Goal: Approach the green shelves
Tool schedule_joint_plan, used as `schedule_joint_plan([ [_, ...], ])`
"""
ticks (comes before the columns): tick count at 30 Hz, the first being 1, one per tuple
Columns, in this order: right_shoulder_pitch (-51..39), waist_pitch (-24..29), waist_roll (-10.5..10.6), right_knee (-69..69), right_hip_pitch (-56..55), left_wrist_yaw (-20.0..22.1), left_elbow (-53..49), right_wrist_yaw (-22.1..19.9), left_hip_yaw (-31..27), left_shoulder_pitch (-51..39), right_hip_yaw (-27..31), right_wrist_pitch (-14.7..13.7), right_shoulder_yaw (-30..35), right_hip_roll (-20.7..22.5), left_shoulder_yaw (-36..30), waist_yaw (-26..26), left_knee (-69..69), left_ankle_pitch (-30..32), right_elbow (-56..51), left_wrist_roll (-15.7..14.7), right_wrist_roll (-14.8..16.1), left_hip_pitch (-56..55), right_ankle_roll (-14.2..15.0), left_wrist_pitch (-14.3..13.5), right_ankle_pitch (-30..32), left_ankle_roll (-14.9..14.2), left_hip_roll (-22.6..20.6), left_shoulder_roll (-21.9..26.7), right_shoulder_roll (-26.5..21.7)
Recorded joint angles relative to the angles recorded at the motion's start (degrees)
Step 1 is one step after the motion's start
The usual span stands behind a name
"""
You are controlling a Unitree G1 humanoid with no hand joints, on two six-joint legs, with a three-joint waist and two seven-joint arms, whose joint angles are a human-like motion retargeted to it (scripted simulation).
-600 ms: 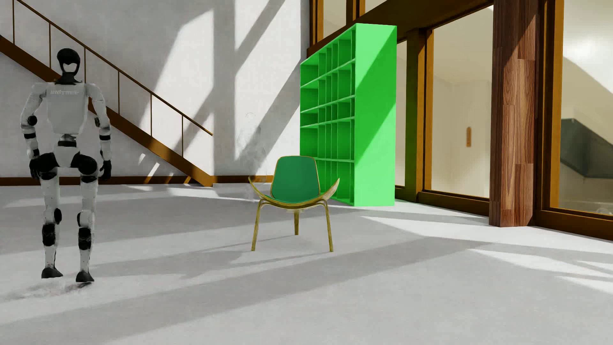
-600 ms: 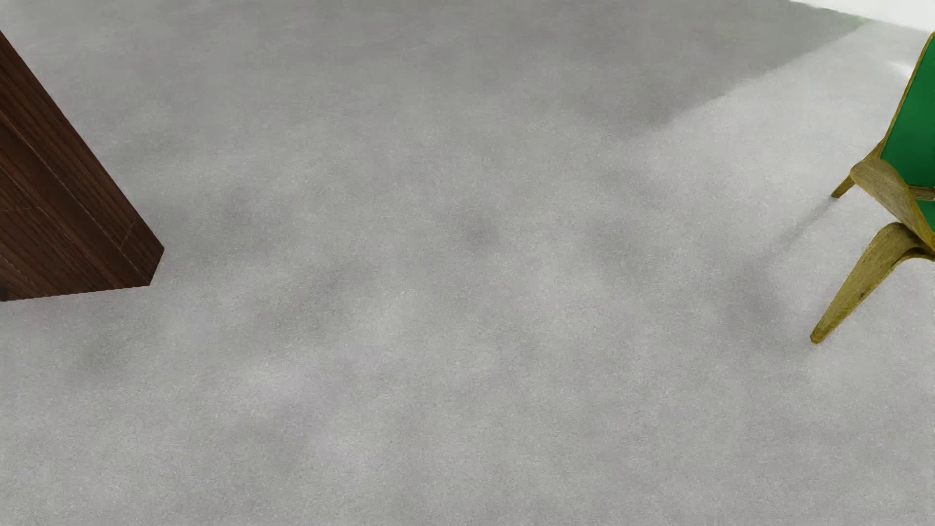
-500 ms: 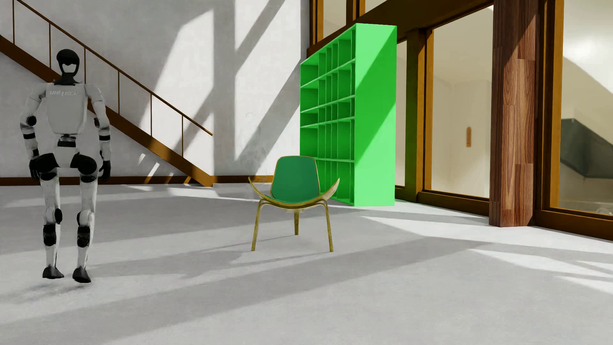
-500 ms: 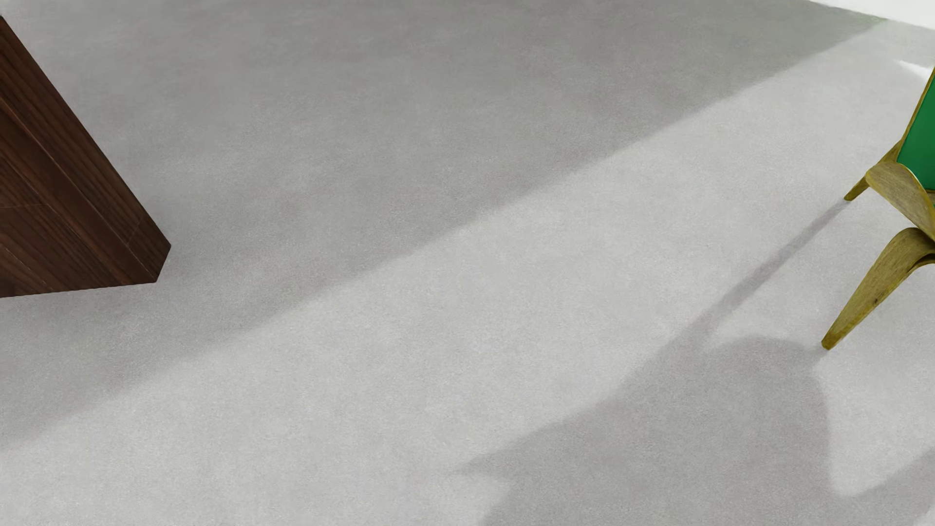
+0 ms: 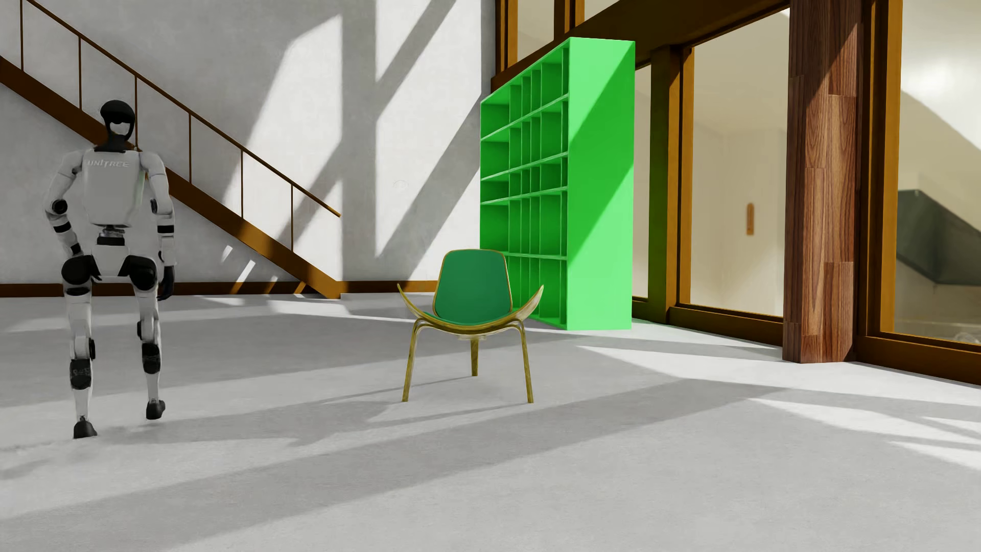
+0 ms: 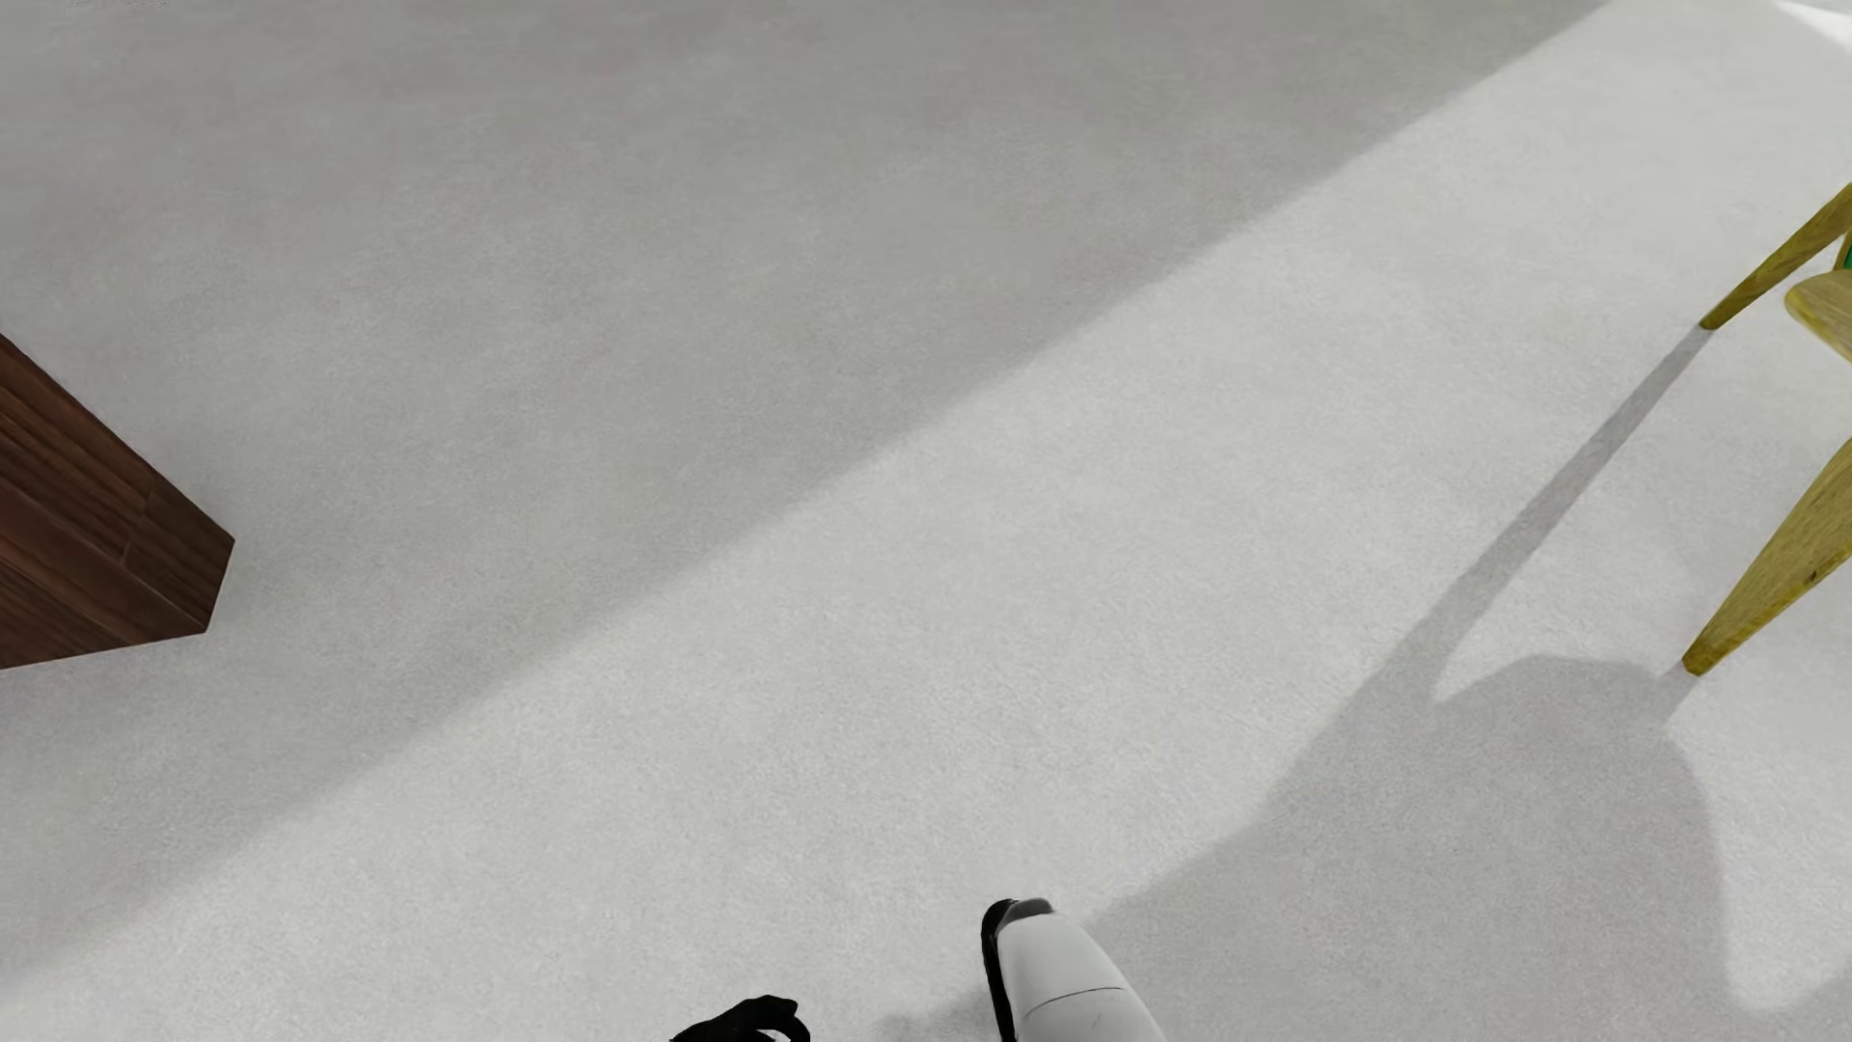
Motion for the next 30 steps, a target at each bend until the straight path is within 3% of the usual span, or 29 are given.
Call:
schedule_joint_plan([
  [2,1.09,-0.72,0.52,6.14,-1.01,0.00,3.60,0.00,0.00,1.10,0.00,0.00,-2.14,-0.05,1.62,-2.21,1.44,4.67,1.32,0.00,0.00,2.40,0.00,0.00,-1.13,0.00,1.88,-0.62,0.16],
  [3,0.79,-1.31,1.23,9.56,-1.86,0.00,5.08,0.00,0.00,2.57,0.00,0.00,-1.96,0.23,-0.11,-2.99,4.57,10.36,1.93,0.00,0.00,1.41,0.00,0.00,-1.85,0.00,2.13,-0.85,0.09],
  [4,0.50,-1.20,2.47,12.79,-0.13,0.00,8.12,0.00,0.00,3.14,0.00,0.00,-0.96,1.92,-1.24,-2.71,9.95,18.94,3.15,0.00,0.00,0.57,0.00,0.00,-3.65,0.00,3.99,-1.34,0.06],
  [6,-0.45,-1.33,1.13,13.94,5.42,0.00,13.11,0.00,0.00,5.13,0.00,0.00,-1.09,4.08,-2.47,0.26,30.17,36.10,3.06,0.00,0.00,-8.34,0.00,0.00,-8.05,0.00,4.20,-1.66,0.70],
  [8,-1.49,0.30,0.26,11.66,13.97,0.00,13.38,0.00,0.00,7.61,0.00,0.00,-1.40,6.39,-2.24,4.68,51.45,35.74,-0.70,0.00,0.00,-20.47,0.00,0.00,-11.40,0.00,4.44,-1.01,0.81],
  [9,-2.04,0.20,-0.70,9.08,18.80,0.00,13.20,0.00,0.00,9.25,0.00,0.00,-1.24,6.30,-0.59,8.16,54.89,34.60,-2.69,0.00,0.00,-26.72,0.00,0.00,-12.14,0.00,3.55,-1.38,0.80],
  [11,-3.33,1.33,-2.46,1.10,29.41,0.00,14.51,0.00,0.00,9.86,0.00,0.00,-3.35,6.30,-2.63,14.42,45.32,36.53,-7.07,0.00,0.00,-37.16,0.00,0.00,-10.99,0.00,2.03,-0.87,0.48],
  [13,-4.20,1.15,-3.77,-5.83,39.69,0.00,13.35,0.00,0.00,12.21,0.00,0.00,-3.70,5.54,-1.49,19.73,23.90,43.65,-11.32,0.00,0.00,-43.61,0.00,0.00,-12.17,0.00,2.05,-0.22,-0.40],
  [14,-4.99,0.57,-3.96,-7.97,43.68,0.00,13.13,0.00,0.00,12.50,0.00,0.00,-4.21,5.18,-1.30,21.79,14.12,40.59,-13.38,0.00,0.00,-46.24,0.00,0.00,-13.55,0.00,2.33,-0.19,-1.10],
  [16,-7.04,-0.03,-4.29,-9.24,50.63,0.00,12.44,0.00,0.00,13.42,0.00,0.00,-4.29,4.38,-1.38,24.62,4.62,19.34,-15.43,0.00,0.00,-49.84,0.00,0.00,-16.47,0.00,3.15,0.24,-2.17],
  [17,-8.51,-0.25,-4.58,-8.59,51.17,0.00,12.54,0.00,0.00,13.22,0.00,0.00,-5.01,4.46,-0.37,25.83,6.95,19.06,-15.65,0.00,0.00,-50.35,0.00,0.00,-16.26,0.00,4.99,0.03,-2.08],
  [19,-7.49,-0.50,-5.33,-3.38,53.51,0.00,13.46,0.00,0.00,13.62,0.00,0.00,-7.05,2.21,-0.87,28.89,11.70,40.39,-13.81,0.00,0.00,-54.70,0.00,0.00,-10.29,0.00,3.60,-0.28,-1.45],
  [20,-6.85,-1.16,-7.31,2.81,52.29,0.00,14.96,0.00,0.00,13.77,0.00,0.00,-7.37,-0.17,-0.98,27.70,16.21,45.55,-11.63,0.00,0.00,-54.81,0.00,0.00,-1.40,0.00,1.26,-0.46,-0.21],
  [21,-5.57,-1.68,-7.39,12.55,49.10,0.00,16.10,0.00,0.00,13.17,0.00,0.00,-6.76,-0.43,-2.42,25.28,18.85,45.26,-9.35,0.00,0.00,-52.64,0.00,0.00,7.84,0.00,-0.82,-0.63,0.01],
  [22,-4.80,-2.23,-7.41,24.40,42.64,0.00,16.44,0.00,0.00,12.49,0.00,0.00,-4.88,-1.46,-2.60,23.24,19.75,43.66,-8.22,0.00,0.00,-49.87,0.00,0.00,12.02,0.00,-3.44,-0.94,-0.27],
  [23,-3.05,-2.48,-8.01,35.00,36.17,0.00,17.19,0.00,0.00,11.98,0.00,0.00,-5.77,-3.05,1.16,21.09,18.87,39.85,-8.76,0.00,0.00,-45.64,0.00,0.00,7.15,0.00,-5.53,-1.87,0.00],
  [25,-2.00,-1.34,-5.45,40.17,25.97,0.00,16.00,0.00,0.00,9.58,0.00,0.00,-3.95,-0.87,1.43,15.18,12.99,31.01,-7.01,0.00,0.00,-32.26,0.00,0.00,-5.68,0.00,-5.31,-1.26,-0.07],
  [28,0.34,-0.68,-1.84,21.24,15.15,0.00,7.14,0.00,0.00,7.22,0.00,0.00,-4.73,-0.03,2.11,5.18,4.18,17.74,-6.28,0.00,0.00,-14.87,0.00,0.00,-6.77,0.00,-2.11,1.36,-0.90],
  [30,1.42,-1.32,-1.81,1.36,10.60,0.00,3.86,0.00,0.00,4.35,0.00,0.00,-5.82,-1.50,4.88,1.85,1.34,8.95,-6.20,0.00,0.00,-6.65,0.00,0.00,-3.40,0.00,-0.99,2.59,-0.75],
])
